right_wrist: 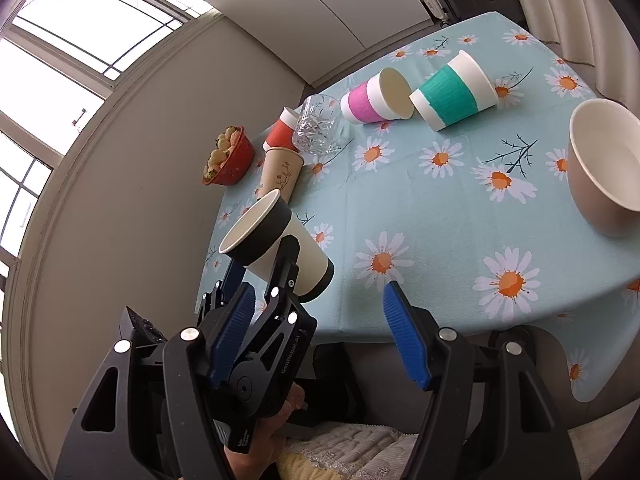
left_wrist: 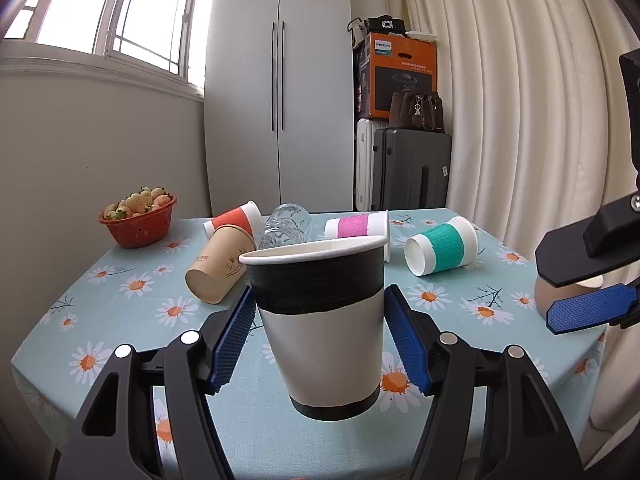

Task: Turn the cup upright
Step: 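Pass the cup to the left gripper while the right gripper releases it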

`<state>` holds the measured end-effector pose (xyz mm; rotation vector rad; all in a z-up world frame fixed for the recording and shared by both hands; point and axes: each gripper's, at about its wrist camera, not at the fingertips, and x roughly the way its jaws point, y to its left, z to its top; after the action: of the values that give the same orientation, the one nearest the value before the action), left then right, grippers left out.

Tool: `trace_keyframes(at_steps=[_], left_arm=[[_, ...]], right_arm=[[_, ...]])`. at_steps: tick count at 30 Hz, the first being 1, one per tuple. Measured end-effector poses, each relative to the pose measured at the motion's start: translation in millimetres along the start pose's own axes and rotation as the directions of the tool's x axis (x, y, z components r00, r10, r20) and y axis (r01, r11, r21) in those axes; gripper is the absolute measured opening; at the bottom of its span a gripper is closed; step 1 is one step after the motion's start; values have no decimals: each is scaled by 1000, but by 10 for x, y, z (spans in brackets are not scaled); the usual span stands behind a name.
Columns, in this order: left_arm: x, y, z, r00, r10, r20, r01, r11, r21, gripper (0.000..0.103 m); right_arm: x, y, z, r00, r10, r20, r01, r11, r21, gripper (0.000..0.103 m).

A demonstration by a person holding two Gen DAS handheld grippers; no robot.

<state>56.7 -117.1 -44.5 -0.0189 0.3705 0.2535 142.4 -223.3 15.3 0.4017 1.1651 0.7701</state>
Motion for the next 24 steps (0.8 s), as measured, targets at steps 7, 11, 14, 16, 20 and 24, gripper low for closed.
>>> trace_keyframes(at_steps=[7, 11, 14, 16, 20, 24], left_arm=[[44, -54, -186, 996, 37, 87, -36, 999, -13, 64], [28, -97, -272, 989, 63, 135, -62, 998, -11, 64], [42, -127, -301, 985, 70, 160, -72, 997, 5, 64], [77, -137, -333, 984, 74, 160, -79, 997, 24, 64], [124, -123, -416, 981, 101, 164, -109, 993, 40, 65], [134, -113, -458, 981, 111, 160, -120, 991, 52, 66]], right_arm=[[49, -63, 2, 1000, -2, -14, 3, 1000, 14, 66], [68, -115, -7, 1000, 5, -14, -4, 999, 37, 66], [78, -163, -18, 1000, 7, -14, -6, 998, 56, 66], [83, -191, -21, 1000, 5, -14, -4, 998, 64, 66], [115, -236, -20, 1000, -1, -19, 2, 997, 73, 66], [155, -272, -35, 1000, -7, -29, 9, 997, 81, 66]])
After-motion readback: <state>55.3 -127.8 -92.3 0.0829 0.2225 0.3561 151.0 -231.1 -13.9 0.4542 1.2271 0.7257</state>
